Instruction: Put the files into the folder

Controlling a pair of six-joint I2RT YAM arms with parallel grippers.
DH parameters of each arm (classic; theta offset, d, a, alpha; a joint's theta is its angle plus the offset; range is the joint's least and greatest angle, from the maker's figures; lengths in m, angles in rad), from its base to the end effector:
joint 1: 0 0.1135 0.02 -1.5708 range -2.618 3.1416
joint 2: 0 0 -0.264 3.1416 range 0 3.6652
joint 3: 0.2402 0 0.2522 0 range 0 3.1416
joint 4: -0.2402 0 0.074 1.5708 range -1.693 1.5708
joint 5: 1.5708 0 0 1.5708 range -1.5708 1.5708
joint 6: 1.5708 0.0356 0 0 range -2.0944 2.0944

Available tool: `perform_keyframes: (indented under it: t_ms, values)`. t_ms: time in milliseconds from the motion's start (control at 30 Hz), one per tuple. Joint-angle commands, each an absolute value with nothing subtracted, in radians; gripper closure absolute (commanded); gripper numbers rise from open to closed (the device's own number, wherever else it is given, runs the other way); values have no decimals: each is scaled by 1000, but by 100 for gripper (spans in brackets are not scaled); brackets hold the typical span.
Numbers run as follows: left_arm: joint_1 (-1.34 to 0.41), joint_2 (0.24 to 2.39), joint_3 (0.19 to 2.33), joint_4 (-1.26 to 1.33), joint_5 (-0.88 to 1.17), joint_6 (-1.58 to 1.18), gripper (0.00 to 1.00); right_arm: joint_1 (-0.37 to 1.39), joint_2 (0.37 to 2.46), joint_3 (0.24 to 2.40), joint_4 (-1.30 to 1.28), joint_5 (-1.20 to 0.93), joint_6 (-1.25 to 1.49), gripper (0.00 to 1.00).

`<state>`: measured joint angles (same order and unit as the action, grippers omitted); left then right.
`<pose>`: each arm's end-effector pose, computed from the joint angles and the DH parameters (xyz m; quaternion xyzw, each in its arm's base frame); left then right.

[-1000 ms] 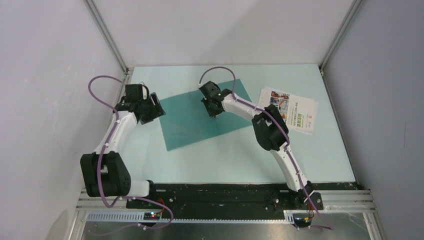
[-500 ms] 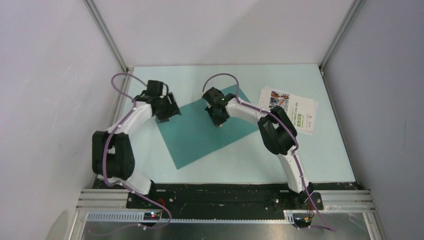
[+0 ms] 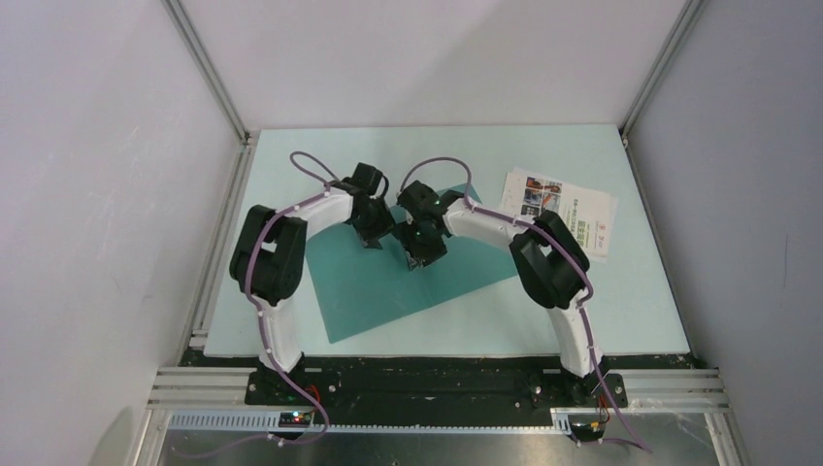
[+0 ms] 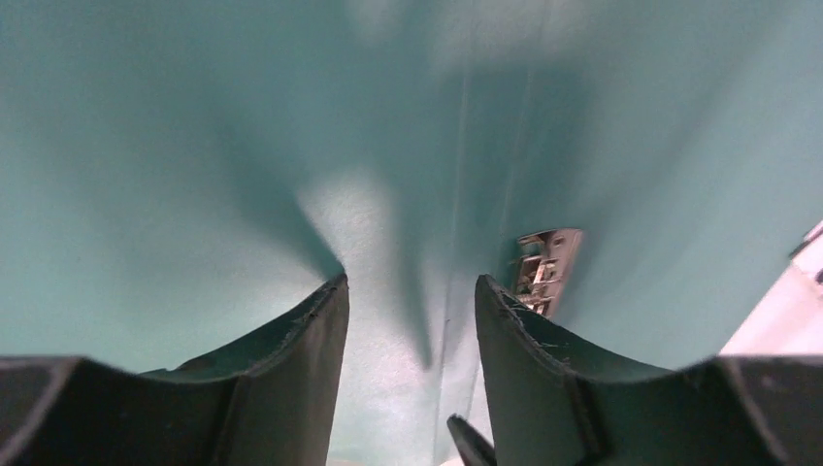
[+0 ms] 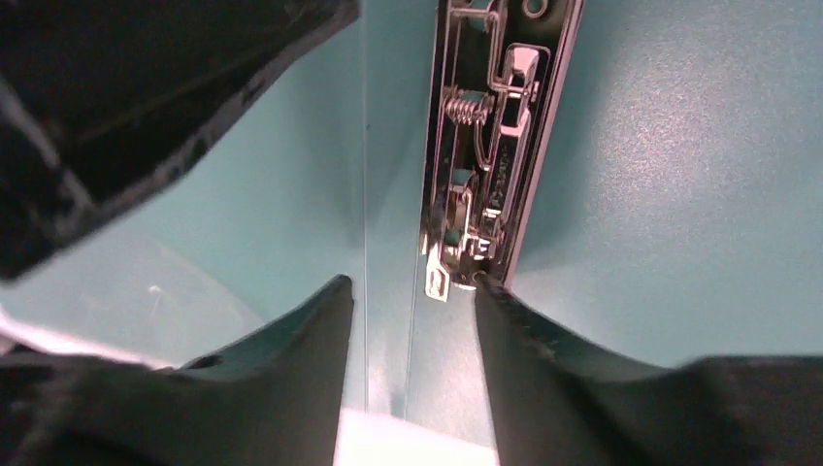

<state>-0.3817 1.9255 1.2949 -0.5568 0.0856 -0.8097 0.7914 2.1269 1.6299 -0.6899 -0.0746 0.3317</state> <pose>0.3570 -0.1466 0.1636 -0.2003 0.9601 -0.1416 0.1340 0.3104 0.3179 0.1721 -0.2304 0.9535 0.1325 0.1419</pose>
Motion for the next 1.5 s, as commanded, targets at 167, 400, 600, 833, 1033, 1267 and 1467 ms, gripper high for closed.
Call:
perform_keyframes:
  t_ms: [167, 400, 600, 833, 1033, 1267, 1467]
  values:
    - [-440, 1961, 1370, -491, 151, -882, 49, 610, 1908, 1577, -729, -428, 263, 1]
    - [-484, 1981, 1354, -471, 152, -906, 58, 557, 1835, 1466, -733, -519, 173, 12]
    - [-482, 1978, 1361, -469, 149, -919, 62, 578, 1797, 1419, -705, -484, 145, 65]
    - [-469, 1933, 1331, -464, 92, -938, 63, 620, 1770, 1357, -662, -452, 159, 81]
    - [-464, 1974, 1336, -445, 87, -951, 68, 651, 1778, 1353, -649, -450, 133, 100]
    - [-450, 1988, 1345, -428, 72, -960, 78, 677, 1813, 1359, -634, -430, 142, 100]
    - [-437, 2010, 1337, -427, 78, -970, 81, 681, 1846, 1380, -638, -422, 142, 100]
